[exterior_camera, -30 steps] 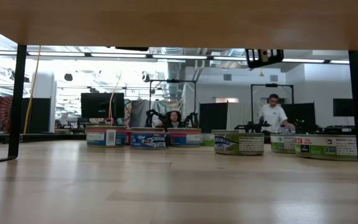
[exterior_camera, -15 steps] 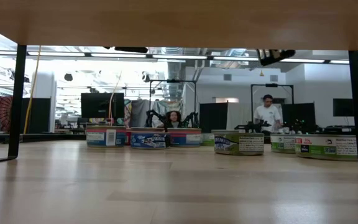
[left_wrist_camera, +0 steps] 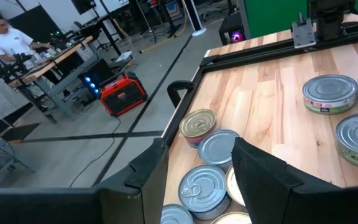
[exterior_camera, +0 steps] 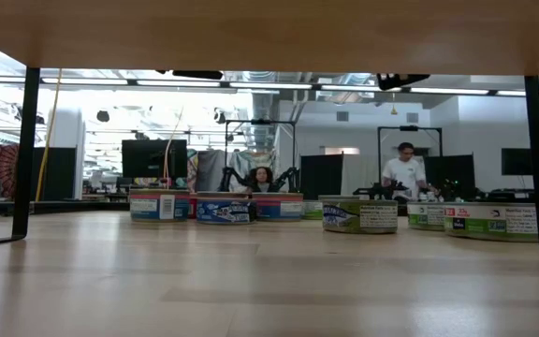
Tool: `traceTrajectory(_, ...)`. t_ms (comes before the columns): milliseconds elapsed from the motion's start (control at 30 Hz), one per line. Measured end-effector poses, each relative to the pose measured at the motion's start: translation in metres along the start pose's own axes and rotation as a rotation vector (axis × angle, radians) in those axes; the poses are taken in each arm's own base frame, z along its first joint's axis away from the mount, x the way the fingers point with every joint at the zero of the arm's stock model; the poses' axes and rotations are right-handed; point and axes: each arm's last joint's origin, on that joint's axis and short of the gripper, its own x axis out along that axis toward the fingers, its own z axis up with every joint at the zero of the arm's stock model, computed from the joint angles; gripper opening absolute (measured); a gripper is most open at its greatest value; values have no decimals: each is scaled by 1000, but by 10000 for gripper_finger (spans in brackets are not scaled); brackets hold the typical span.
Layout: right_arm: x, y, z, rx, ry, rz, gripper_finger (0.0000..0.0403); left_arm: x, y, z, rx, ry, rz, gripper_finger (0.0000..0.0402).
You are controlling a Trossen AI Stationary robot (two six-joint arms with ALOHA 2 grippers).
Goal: Stack canned seafood by type on shelf
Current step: Put the top green and white tuna can on the shelf
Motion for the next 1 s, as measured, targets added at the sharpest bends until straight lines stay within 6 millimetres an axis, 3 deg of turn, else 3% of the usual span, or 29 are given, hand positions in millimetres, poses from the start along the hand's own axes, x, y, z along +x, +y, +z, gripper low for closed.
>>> traceTrajectory(700,18,17,0,-61,-8,35,256,0,0,0,-5,-1,0,168)
traceTrajectory(833,-5,6,-6,-69,-62,-69,255,0,0,0,-13,-1,0,168)
traceTrajectory(1000,-63,-9,-15,-155,-336,-390,255,-1,-1,-1,-48,14,-22,168)
